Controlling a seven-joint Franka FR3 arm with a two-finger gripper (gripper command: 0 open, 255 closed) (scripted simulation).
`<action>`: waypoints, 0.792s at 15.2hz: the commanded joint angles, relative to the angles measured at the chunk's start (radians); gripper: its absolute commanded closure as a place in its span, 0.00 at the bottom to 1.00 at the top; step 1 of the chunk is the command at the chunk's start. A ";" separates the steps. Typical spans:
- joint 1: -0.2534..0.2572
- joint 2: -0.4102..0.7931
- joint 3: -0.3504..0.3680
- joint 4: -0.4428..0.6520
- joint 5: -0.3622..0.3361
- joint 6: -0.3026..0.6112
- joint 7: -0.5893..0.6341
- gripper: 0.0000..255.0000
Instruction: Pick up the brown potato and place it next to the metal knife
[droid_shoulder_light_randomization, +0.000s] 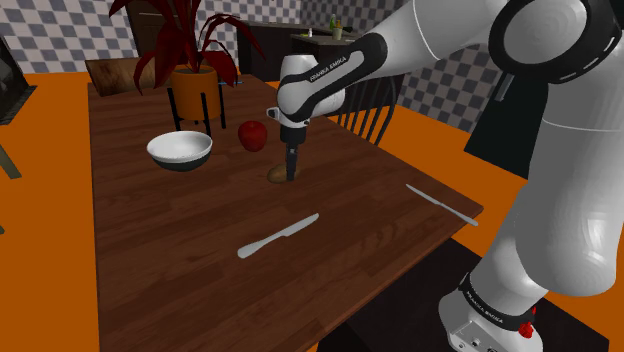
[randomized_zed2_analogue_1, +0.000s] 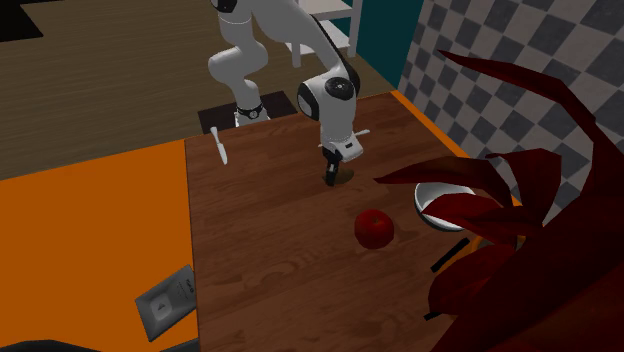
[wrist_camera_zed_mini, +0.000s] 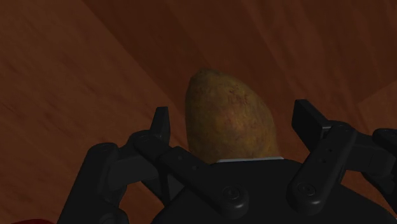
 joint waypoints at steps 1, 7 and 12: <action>0.000 0.000 0.000 0.000 0.000 0.001 0.000 0.00; 0.000 0.000 0.000 0.000 0.000 0.000 0.000 1.00; 0.000 0.001 0.000 0.001 0.000 0.000 0.000 1.00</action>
